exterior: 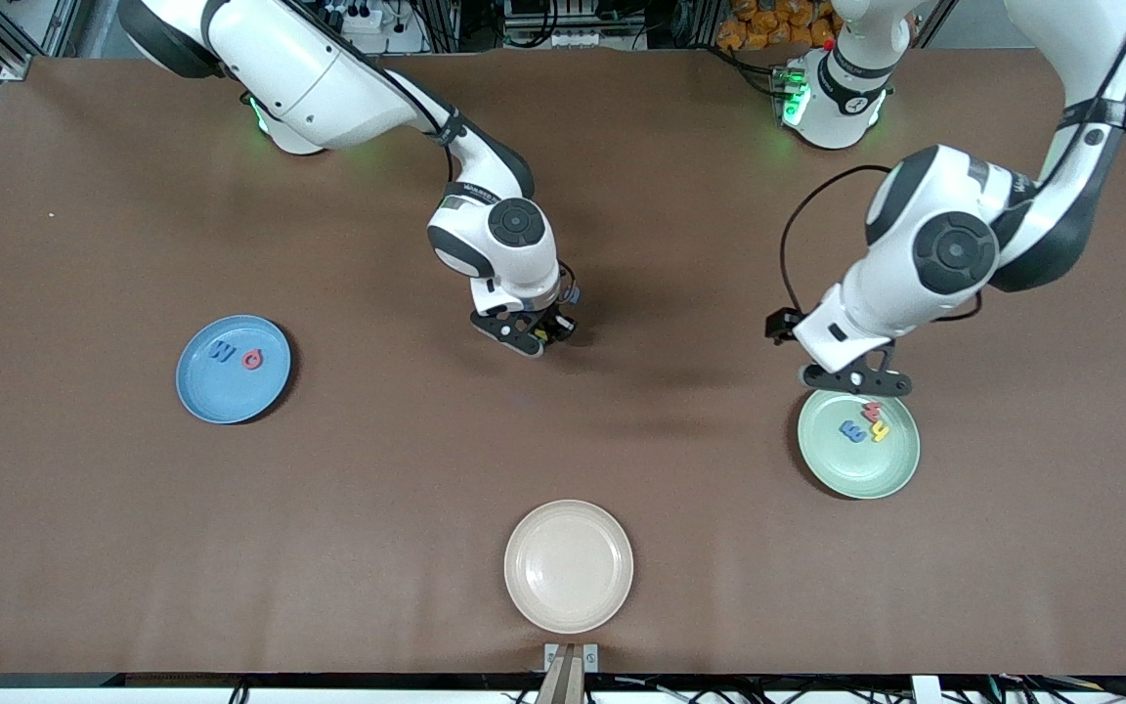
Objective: Sort uppercase to blue plate, lowercase to green plate
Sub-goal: 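Carry the yellow H toward the blue plate while the left gripper returns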
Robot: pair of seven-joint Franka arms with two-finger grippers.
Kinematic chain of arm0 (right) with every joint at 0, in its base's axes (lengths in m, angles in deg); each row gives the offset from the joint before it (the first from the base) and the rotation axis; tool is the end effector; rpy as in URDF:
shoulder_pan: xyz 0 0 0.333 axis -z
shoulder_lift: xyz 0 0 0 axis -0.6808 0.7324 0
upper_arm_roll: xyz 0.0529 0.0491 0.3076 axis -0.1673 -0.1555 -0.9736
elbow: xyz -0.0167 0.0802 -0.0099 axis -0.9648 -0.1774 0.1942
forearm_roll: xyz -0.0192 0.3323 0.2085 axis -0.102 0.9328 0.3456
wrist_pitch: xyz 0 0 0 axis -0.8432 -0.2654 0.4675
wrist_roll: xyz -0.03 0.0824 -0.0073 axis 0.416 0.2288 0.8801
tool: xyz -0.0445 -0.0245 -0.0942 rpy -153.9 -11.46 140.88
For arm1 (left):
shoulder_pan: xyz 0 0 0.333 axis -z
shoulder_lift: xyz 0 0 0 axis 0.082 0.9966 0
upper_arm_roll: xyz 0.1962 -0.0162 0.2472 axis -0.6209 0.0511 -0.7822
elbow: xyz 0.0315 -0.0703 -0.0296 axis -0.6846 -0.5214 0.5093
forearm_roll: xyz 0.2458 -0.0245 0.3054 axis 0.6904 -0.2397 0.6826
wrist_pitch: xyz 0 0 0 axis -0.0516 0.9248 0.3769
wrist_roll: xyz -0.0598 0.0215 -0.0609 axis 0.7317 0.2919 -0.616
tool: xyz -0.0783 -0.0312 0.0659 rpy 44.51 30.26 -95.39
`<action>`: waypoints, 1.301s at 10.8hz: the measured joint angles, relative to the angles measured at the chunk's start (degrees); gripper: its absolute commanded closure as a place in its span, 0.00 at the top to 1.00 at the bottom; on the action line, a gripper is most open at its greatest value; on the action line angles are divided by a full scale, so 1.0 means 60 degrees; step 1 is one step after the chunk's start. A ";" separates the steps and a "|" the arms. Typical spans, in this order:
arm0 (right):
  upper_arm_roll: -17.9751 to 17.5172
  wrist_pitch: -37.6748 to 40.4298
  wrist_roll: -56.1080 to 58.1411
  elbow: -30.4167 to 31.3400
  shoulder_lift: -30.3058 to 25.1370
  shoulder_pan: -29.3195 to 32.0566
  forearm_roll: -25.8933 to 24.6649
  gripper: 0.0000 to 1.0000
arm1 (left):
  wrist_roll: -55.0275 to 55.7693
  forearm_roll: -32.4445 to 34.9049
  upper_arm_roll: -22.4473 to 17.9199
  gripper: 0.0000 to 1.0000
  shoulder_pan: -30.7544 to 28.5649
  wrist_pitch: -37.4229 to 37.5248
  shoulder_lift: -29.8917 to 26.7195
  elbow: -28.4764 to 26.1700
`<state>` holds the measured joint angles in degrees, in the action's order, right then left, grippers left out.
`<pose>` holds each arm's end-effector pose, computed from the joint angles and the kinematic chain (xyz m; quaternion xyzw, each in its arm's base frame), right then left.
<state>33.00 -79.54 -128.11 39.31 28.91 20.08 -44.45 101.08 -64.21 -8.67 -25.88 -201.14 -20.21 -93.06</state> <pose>0.4576 0.4757 0.1794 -0.9633 0.2671 -0.0126 0.0249 0.5628 -0.2164 0.3894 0.9964 -0.0586 -0.0609 0.0039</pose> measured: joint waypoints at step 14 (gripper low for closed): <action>-0.0852 0.3378 0.3427 -0.0543 -0.0711 0.0979 0.1254 0.22 | 0.4166 -0.0925 0.2813 1.00 0.0034 -0.2452 -0.1690 -0.3240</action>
<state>27.88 -59.27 -107.55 36.05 24.65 25.95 -36.92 126.08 -69.76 8.20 -25.68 -215.85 -30.34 -112.50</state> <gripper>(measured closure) 0.648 0.000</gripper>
